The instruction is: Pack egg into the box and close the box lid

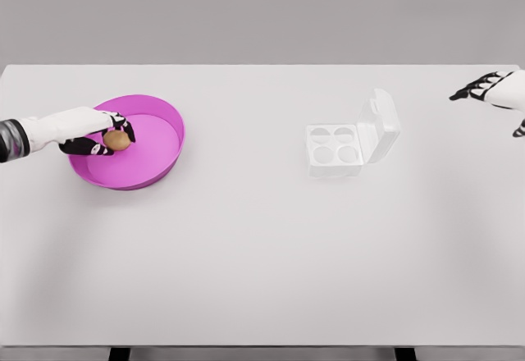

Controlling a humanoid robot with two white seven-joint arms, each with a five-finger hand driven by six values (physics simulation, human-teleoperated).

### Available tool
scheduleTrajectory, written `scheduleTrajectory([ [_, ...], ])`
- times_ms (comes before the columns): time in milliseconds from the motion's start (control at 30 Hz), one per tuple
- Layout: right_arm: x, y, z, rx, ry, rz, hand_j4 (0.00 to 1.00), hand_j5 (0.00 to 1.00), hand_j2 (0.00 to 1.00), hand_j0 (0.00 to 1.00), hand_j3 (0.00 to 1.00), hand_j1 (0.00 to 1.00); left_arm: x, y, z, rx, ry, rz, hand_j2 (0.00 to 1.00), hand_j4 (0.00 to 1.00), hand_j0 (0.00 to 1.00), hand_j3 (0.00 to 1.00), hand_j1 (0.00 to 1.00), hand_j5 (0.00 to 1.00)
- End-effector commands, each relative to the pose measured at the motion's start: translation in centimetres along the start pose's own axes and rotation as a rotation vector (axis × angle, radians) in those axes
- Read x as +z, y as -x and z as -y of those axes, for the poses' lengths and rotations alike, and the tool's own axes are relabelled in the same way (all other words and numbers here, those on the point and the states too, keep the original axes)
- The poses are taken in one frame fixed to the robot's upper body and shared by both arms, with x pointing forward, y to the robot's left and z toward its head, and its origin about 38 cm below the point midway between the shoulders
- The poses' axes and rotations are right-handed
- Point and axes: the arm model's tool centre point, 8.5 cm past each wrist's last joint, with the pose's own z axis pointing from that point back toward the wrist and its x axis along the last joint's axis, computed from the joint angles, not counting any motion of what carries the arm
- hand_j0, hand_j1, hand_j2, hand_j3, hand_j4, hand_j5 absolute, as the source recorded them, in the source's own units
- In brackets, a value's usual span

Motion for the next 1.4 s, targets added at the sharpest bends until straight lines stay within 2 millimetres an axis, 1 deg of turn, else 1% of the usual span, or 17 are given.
scheduleTrajectory([
  [0,0.1,-0.1,0.1,-0.002,0.006,0.002,1.00,1.00,1.00,1.00,1.00,1.00,0.0,-0.1,-0.2,0.004,-0.009,0.005,0.38,0.38,0.38,0.38,0.38,0.38],
  [33,0.2,0.0,0.1,-0.002,0.006,0.001,1.00,1.00,1.00,1.00,1.00,1.00,-0.1,-0.7,-0.6,-0.011,-0.015,0.018,0.37,0.37,0.37,0.37,0.37,0.37],
  [133,0.1,-0.1,0.2,-0.001,0.006,0.003,1.00,1.00,1.00,1.00,1.00,1.00,-0.2,-1.1,-0.9,-0.023,-0.021,0.028,0.36,0.36,0.36,0.36,0.36,0.36],
  [167,0.1,-0.1,0.1,-0.002,0.006,0.002,1.00,1.00,1.00,1.00,1.00,1.00,-0.2,-1.5,-1.3,-0.037,-0.030,0.040,0.36,0.36,0.36,0.36,0.36,0.36],
  [467,0.3,0.1,0.0,-0.005,0.003,-0.005,1.00,1.00,1.00,1.00,1.00,1.00,-0.2,-2.3,-2.2,-0.048,-0.057,0.065,0.35,0.35,0.35,0.35,0.35,0.35],
  [600,0.2,0.0,0.2,-0.002,0.007,0.000,1.00,1.00,1.00,1.00,1.00,1.00,-0.7,-2.9,-2.4,-0.042,-0.072,0.085,0.35,0.35,0.35,0.35,0.35,0.35],
  [667,0.1,0.0,0.4,-0.002,0.015,0.001,1.00,1.00,1.00,1.00,1.00,1.00,-0.8,-3.5,-3.1,-0.047,-0.090,0.105,0.35,0.35,0.35,0.35,0.35,0.35],
  [800,0.3,0.1,0.4,-0.002,0.016,-0.002,1.00,1.00,1.00,1.00,1.00,1.00,-0.9,-4.0,-3.4,-0.047,-0.102,0.122,0.35,0.35,0.35,0.35,0.35,0.35],
  [867,0.3,0.1,0.4,-0.002,0.016,-0.002,1.00,1.00,1.00,1.00,1.00,1.00,-1.3,-4.4,-3.9,-0.048,-0.114,0.134,0.35,0.35,0.35,0.35,0.35,0.35],
  [933,0.3,0.1,0.3,-0.003,0.015,-0.002,1.00,1.00,1.00,1.00,1.00,1.00,-1.4,-4.6,-3.9,-0.046,-0.117,0.140,0.35,0.35,0.35,0.35,0.35,0.35],
  [967,0.3,0.1,0.2,-0.004,0.013,-0.003,1.00,1.00,1.00,1.00,1.00,1.00,-2.1,-5.2,-3.9,-0.039,-0.125,0.158,0.35,0.35,0.35,0.35,0.35,0.35],
  [1000,0.3,0.1,0.2,-0.004,0.013,-0.003,1.00,1.00,1.00,1.00,1.00,1.00,-2.3,-5.5,-4.4,-0.043,-0.134,0.166,0.35,0.35,0.35,0.35,0.35,0.35],
  [1133,0.3,0.1,0.2,-0.005,0.013,-0.003,1.00,1.00,1.00,1.00,1.00,1.00,-3.4,-6.5,-4.5,-0.034,-0.148,0.196,0.35,0.35,0.35,0.35,0.35,0.35],
  [1367,0.3,0.1,0.2,-0.005,0.013,-0.003,1.00,1.00,1.00,1.00,1.00,1.00,-4.1,-7.4,-5.1,-0.032,-0.165,0.221,0.35,0.35,0.35,0.35,0.35,0.35],
])
